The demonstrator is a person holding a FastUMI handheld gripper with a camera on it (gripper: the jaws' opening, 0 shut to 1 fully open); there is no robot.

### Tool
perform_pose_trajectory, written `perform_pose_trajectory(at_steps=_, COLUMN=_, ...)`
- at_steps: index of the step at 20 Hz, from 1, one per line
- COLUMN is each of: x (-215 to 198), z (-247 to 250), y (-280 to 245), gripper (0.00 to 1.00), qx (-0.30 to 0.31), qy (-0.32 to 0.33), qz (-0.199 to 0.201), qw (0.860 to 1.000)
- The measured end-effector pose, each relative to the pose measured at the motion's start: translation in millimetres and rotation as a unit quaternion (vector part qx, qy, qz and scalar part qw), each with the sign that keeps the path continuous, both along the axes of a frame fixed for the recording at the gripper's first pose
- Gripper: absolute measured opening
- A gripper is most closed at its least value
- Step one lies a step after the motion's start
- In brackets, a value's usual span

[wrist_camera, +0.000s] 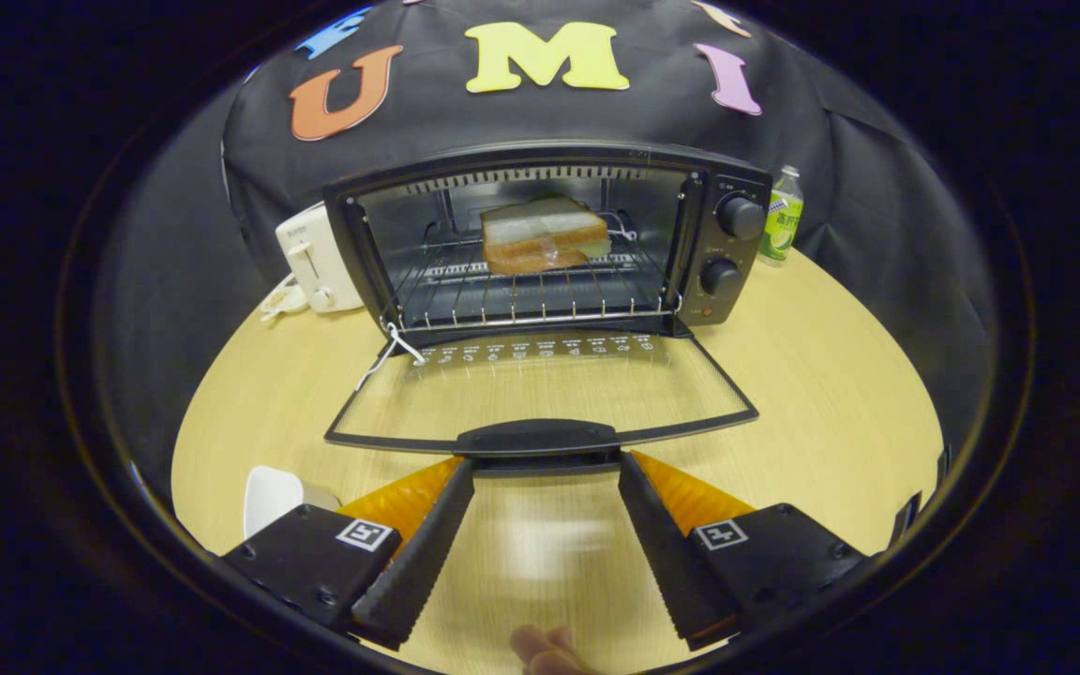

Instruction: Open the toaster oven, put the food inside, and close the toaster oven door.

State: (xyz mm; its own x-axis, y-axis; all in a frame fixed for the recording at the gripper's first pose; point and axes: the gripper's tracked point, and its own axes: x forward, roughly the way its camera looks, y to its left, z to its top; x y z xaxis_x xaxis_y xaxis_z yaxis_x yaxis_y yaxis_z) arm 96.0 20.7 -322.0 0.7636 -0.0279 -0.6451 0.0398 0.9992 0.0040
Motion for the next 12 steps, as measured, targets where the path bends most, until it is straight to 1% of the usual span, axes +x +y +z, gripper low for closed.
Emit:
perform_pose_trajectory(at_steps=8, x=0.9, z=26.0, y=2.8, gripper=1.0, qx=-0.004, qy=-0.049, qz=-0.005, qw=0.999)
perform_pose_trajectory(at_steps=12, x=6.9, z=45.2, y=6.0, gripper=1.0, qx=-0.019, qy=-0.088, qz=0.006, qw=0.996)
